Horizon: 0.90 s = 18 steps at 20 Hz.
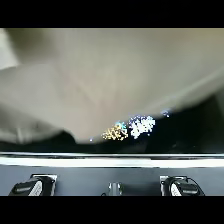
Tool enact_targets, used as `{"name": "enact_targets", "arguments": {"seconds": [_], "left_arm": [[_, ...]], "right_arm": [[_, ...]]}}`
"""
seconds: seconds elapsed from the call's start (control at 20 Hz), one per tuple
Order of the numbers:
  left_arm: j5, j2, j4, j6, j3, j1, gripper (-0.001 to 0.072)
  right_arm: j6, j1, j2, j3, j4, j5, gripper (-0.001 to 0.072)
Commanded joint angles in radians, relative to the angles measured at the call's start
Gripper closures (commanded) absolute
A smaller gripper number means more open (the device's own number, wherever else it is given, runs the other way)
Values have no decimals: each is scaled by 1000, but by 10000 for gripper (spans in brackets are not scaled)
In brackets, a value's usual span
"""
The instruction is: Fold the shirts.
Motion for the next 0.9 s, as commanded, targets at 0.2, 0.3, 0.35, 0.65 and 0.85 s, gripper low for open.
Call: {"name": "enact_targets", "arguments": {"seconds": [0.2,0.3,0.35,0.65,0.85], "left_arm": [[-453,-206,296,-120,-35,3,675],[-497,-296,296,-117,-151,2,675],[-494,-340,296,-117,-228,-3,675],[-447,-681,281,-84,-484,-19,674],[-447,-818,198,-84,-484,-49,674]], "right_arm": [[9,0,-262,-47,-23,361,693],[8,0,-385,-174,3,352,693],[8,0,-443,-250,3,306,693],[47,0,-790,-417,283,-132,691],[65,13,-888,-417,501,-215,691]]}}
